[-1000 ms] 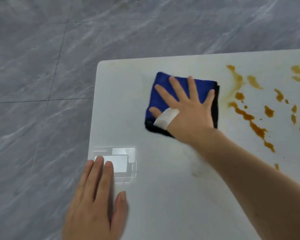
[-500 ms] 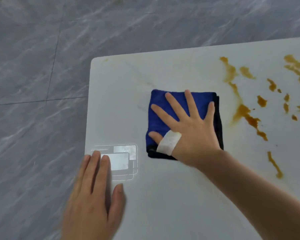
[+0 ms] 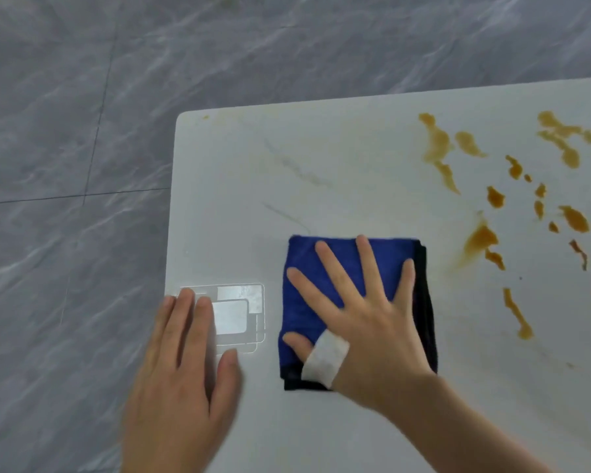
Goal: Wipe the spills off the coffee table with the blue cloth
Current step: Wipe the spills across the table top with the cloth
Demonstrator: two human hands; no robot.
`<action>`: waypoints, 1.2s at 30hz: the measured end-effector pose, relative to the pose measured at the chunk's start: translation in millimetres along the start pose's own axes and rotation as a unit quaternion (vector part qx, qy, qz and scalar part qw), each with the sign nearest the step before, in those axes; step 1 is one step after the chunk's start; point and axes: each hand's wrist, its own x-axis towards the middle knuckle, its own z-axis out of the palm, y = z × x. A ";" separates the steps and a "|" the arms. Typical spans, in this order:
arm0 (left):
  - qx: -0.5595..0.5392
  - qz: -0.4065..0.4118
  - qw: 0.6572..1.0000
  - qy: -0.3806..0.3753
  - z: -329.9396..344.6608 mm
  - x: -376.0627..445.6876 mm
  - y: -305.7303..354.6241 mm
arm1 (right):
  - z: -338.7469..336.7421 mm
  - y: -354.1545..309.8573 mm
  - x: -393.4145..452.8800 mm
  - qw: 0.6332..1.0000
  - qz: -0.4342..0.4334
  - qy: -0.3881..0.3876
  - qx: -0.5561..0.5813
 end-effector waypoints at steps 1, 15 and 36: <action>-0.003 0.003 1.000 0.000 0.1 0.3 -0.7 | -1.8 5.2 10.1 1.000 -0.001 -0.001 -0.008; 0.010 0.004 1.000 0.016 1.0 1.3 0.7 | 0.2 32.6 -23.9 0.996 0.091 -0.006 0.005; 0.042 0.042 0.997 0.040 3.7 -0.2 -3.8 | -6.2 55.1 -13.5 0.988 0.150 0.015 0.019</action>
